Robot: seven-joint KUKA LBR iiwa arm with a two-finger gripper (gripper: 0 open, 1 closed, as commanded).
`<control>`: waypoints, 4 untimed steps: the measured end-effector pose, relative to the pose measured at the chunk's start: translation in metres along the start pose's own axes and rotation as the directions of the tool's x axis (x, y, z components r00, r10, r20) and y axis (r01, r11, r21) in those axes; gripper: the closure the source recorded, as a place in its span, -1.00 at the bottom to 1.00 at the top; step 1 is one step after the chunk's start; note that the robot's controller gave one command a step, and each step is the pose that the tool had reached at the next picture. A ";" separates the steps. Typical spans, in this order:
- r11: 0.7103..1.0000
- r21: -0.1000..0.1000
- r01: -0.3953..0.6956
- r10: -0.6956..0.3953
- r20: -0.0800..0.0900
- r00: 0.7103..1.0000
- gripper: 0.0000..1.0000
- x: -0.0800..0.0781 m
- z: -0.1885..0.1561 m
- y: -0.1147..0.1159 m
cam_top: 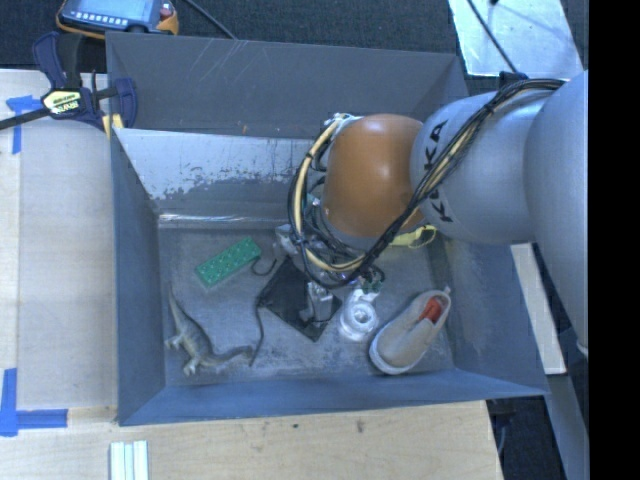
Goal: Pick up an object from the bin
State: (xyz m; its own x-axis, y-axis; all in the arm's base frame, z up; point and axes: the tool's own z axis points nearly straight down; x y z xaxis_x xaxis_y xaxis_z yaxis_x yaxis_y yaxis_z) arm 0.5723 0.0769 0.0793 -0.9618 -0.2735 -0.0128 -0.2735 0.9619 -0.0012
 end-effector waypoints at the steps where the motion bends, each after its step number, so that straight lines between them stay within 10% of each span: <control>1: 1.000 -0.003 -0.001 0.001 -0.009 1.000 1.00 0.000 0.008 0.024; 4: 1.000 -0.002 -0.002 0.002 -0.011 1.000 1.00 0.000 -0.003 0.024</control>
Offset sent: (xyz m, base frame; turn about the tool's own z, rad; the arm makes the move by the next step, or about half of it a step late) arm 0.0000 0.0000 0.0000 0.0000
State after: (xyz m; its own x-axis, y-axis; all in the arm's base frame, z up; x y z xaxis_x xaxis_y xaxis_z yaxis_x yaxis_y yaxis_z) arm 0.5658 0.0999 0.0827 -0.9624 -0.2716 -0.0022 -0.2716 0.9624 0.0006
